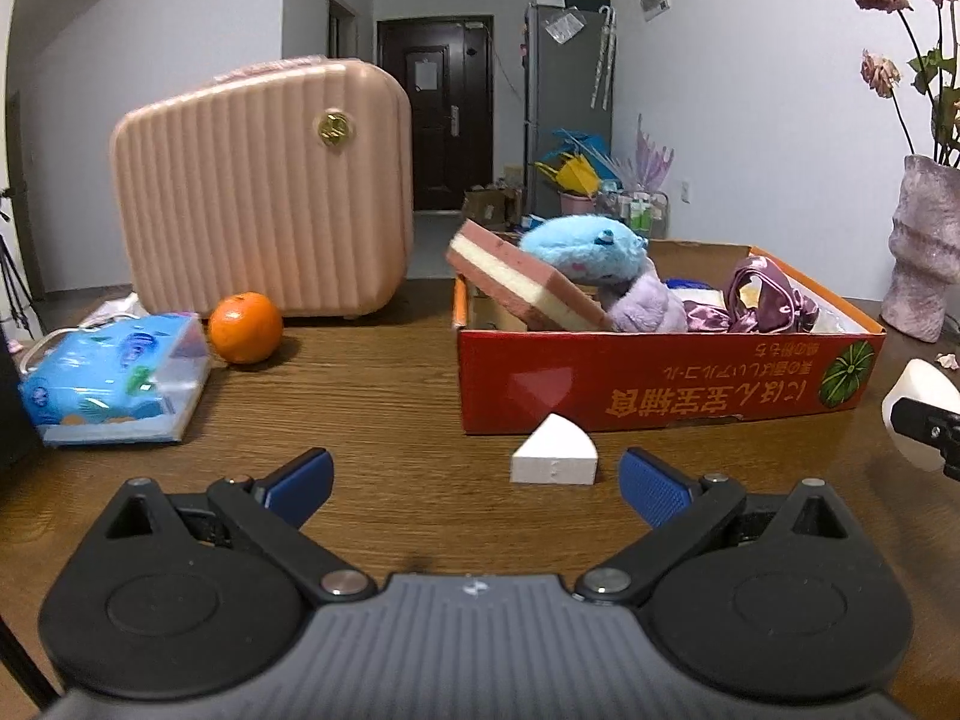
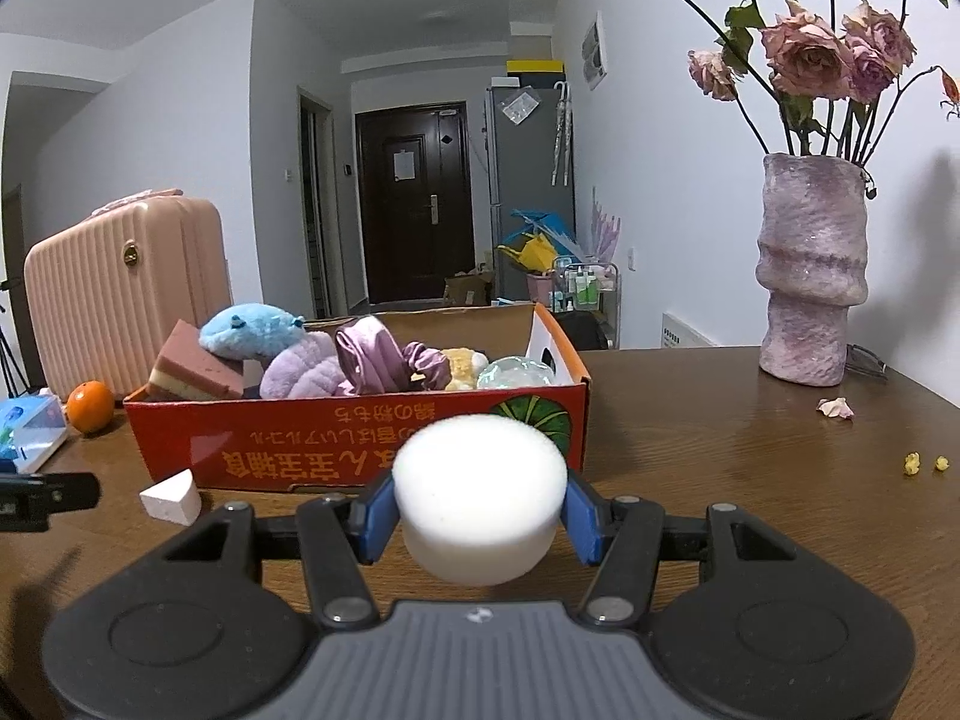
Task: Organize soft objects
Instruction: 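Lift the white foam cylinder with the right tool, then close the left tool on the white wedge sponge while the right tool holds the cylinder, then carry the wedge sponge and foam cylinder over the red box with both tools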
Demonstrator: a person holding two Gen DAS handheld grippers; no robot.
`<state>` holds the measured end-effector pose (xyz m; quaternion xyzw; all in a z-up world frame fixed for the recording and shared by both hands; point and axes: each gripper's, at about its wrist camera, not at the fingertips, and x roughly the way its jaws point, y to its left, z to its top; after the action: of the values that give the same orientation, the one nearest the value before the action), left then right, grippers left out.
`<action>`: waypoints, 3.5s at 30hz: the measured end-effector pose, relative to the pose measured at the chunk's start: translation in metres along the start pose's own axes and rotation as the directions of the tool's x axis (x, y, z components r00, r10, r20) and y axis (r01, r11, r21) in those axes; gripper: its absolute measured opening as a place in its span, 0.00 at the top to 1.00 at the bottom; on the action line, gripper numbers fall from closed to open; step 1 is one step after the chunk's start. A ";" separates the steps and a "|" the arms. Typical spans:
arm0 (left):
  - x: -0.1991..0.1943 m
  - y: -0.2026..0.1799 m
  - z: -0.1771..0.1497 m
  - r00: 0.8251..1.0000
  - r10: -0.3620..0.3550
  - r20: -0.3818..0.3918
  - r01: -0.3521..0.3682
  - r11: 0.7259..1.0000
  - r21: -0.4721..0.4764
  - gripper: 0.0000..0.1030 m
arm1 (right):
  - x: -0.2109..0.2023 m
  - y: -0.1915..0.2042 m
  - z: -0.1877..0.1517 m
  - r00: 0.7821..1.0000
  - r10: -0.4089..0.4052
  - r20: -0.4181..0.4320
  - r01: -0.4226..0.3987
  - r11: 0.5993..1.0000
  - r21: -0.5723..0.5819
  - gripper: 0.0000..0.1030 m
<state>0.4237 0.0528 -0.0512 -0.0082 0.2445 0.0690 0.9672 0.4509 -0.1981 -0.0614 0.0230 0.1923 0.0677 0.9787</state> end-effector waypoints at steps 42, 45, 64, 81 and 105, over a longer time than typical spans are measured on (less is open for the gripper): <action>0.068 -0.027 0.017 0.991 -0.087 -0.097 0.093 0.994 0.057 0.67 | 0.004 -0.002 -0.001 1.000 -0.009 0.004 0.009 1.000 0.013 0.46; 0.059 -0.025 0.019 0.994 -0.084 -0.069 0.087 0.995 0.040 0.67 | 0.004 -0.002 0.000 1.000 -0.006 0.008 0.006 1.000 0.013 0.46; -0.009 -0.046 0.026 0.991 -0.090 0.100 0.088 0.996 0.019 0.67 | -0.003 -0.002 0.002 0.999 0.009 0.051 -0.010 1.000 0.011 0.46; -0.029 -0.065 0.030 0.985 -0.093 0.146 0.095 0.995 -0.003 0.67 | -0.012 -0.002 0.007 0.993 0.018 0.113 -0.019 1.000 0.007 0.46; 0.003 -0.095 0.078 0.970 -0.093 0.223 0.120 0.987 -0.108 0.67 | 0.037 0.002 0.043 0.973 -0.010 0.231 0.006 1.000 0.019 0.45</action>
<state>0.4763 -0.0368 0.0142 -0.0721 0.1317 0.0320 0.9881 0.5013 -0.1916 -0.0354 0.0388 0.0777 0.0586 0.9945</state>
